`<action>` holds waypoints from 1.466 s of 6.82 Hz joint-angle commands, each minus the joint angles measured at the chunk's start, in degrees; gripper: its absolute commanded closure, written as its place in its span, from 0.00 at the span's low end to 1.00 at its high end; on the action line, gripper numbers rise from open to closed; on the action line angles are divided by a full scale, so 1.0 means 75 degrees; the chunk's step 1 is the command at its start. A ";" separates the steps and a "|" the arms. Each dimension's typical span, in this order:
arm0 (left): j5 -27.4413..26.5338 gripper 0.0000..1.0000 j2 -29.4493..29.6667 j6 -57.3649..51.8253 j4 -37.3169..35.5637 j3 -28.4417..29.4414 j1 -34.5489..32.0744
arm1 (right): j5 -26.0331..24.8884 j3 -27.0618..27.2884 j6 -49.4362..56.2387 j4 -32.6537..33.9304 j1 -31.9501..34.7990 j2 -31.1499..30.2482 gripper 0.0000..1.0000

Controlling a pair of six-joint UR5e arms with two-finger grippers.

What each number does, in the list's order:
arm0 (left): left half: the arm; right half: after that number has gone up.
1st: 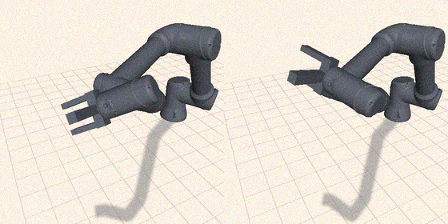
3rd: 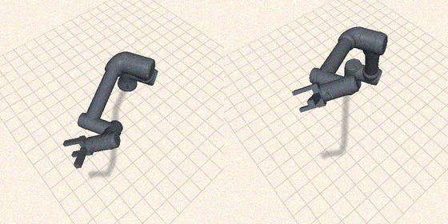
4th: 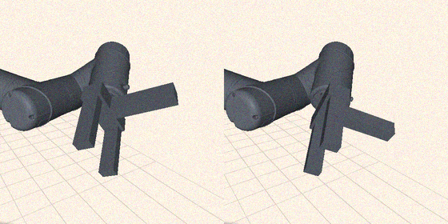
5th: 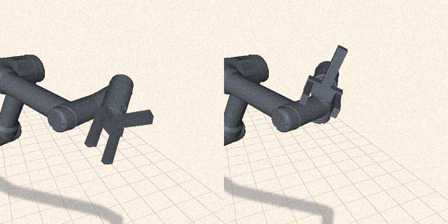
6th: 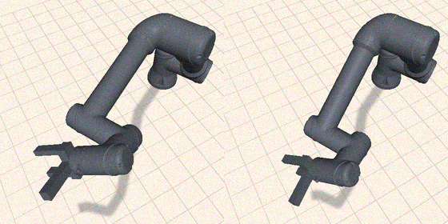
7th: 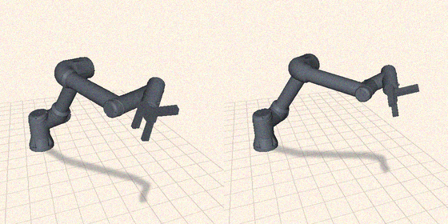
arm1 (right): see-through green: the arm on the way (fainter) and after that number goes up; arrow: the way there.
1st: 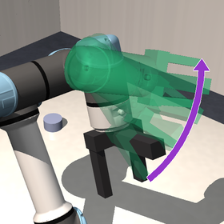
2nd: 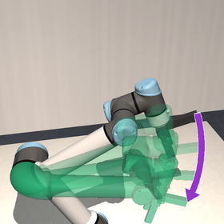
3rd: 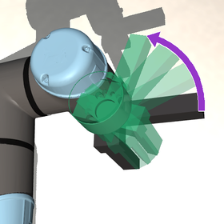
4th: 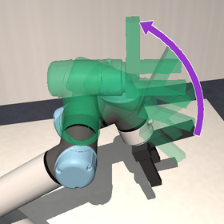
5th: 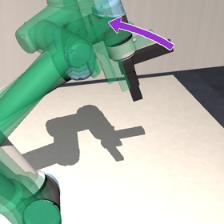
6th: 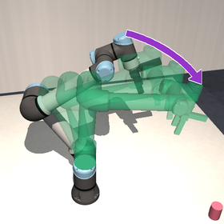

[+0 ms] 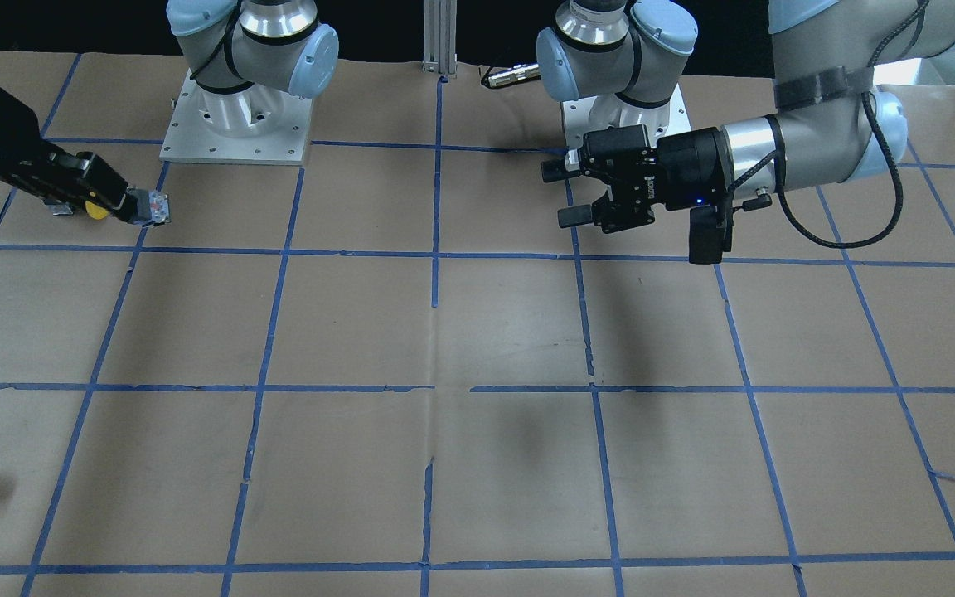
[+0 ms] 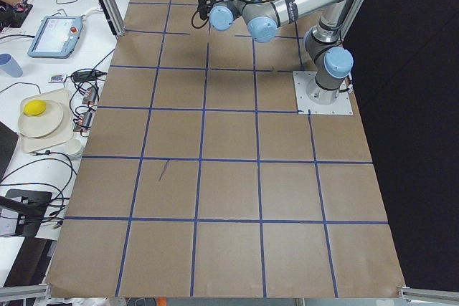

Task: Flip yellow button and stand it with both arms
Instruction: 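Carry the yellow button with the right gripper while the left gripper withdraws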

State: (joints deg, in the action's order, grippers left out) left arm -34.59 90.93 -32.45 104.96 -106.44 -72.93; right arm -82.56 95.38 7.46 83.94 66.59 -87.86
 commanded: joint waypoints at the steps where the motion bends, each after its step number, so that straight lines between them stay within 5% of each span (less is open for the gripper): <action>1: -0.1531 0.01 0.0273 0.1623 -0.2102 0.0269 -0.0037 | -0.1124 0.0359 0.0072 0.1083 -0.0918 0.0427 0.94; 6: -0.5633 0.01 0.0157 0.3200 -0.2452 0.1687 -0.1558 | -0.1870 0.0559 -0.1272 0.4562 -0.2198 0.2419 0.93; 10: -0.6568 0.01 -0.0077 0.3376 -0.2242 0.2273 -0.1981 | -0.1871 0.1083 -0.4634 0.5529 -0.2375 0.2375 0.95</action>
State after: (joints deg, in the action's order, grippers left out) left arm -83.00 90.69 -8.04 87.54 -90.91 -86.66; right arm -96.83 101.18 -21.54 123.70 48.73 -69.63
